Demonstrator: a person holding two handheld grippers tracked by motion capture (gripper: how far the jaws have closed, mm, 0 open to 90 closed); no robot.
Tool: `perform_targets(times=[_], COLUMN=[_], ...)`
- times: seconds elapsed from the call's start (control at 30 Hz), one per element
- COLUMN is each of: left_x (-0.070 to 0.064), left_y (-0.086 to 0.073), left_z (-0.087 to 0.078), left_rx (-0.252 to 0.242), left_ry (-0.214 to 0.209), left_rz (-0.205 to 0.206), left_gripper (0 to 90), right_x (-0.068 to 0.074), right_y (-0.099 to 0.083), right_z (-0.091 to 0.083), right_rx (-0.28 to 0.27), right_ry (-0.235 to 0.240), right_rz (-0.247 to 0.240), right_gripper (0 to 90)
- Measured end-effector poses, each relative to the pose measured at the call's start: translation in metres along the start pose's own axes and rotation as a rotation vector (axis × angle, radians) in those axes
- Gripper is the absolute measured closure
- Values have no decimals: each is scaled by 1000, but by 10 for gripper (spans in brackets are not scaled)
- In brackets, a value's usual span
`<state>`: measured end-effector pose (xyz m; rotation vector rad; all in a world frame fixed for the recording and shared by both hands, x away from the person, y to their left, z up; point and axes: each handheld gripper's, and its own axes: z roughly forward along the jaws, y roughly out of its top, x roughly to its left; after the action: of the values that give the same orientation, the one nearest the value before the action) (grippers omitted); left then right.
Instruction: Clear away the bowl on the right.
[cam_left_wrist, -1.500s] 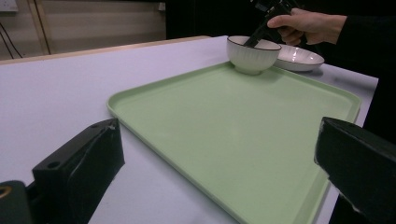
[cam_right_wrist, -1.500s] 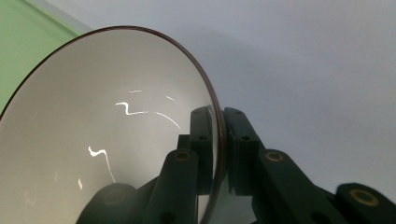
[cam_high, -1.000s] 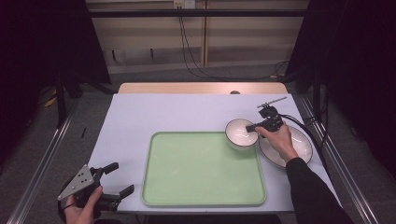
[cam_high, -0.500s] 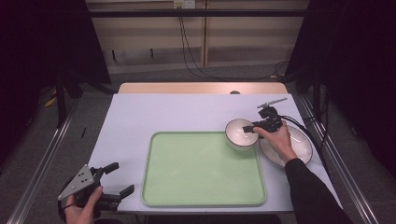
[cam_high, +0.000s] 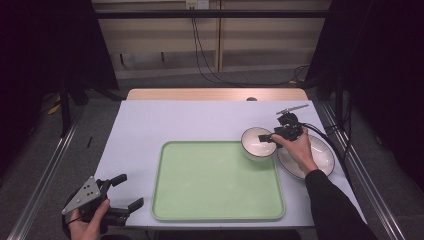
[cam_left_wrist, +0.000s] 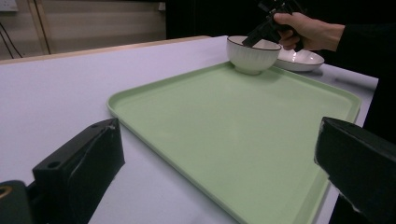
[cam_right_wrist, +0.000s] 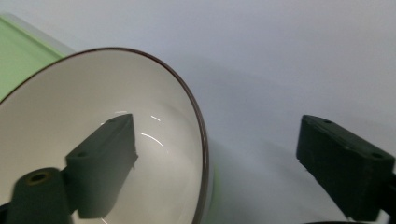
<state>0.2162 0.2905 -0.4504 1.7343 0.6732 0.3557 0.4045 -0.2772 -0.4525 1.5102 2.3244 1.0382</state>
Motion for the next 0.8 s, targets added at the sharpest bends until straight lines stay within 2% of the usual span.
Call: perform_targets(times=[0.07, 0.13, 0.2, 0.3, 0.43, 0.57, 0.67, 0.73, 0.8], left_x=[0, 0, 0, 0, 1, 0, 0, 0, 0], left_y=[0, 0, 0, 0, 0, 0, 0, 0, 0], left_z=[0, 0, 0, 0, -1, -1, -1, -1, -1], left_rx=[1, -3, -2, 2, 1, -1, -1, 1, 1], left_ry=[0, 1, 1, 1, 0, 4, 4, 4, 7], left_rz=[2, -7, -6, -2, 3, -6, -7, -4, -8], left_gripper=[13, 13, 13, 13, 13, 13, 13, 13, 13], right_x=[0, 0, 1, 1, 3, 3, 4, 5, 5], right_y=[0, 0, 0, 0, -1, -2, -2, -3, -5], right_z=[0, -1, -3, -6, -10, -14, -18, -20, -23], right_rx=[-7, -15, -26, -63, -89, -150, -149, -143, -162], right_ry=[-17, -2, 7, 23, -27, -81, -102, -98, -125], right_rz=[1, -5, -5, -11, -18, -38, -31, -54, -75], right_gripper=[3, 53, 22, 26, 26, 30, 27, 31, 29])
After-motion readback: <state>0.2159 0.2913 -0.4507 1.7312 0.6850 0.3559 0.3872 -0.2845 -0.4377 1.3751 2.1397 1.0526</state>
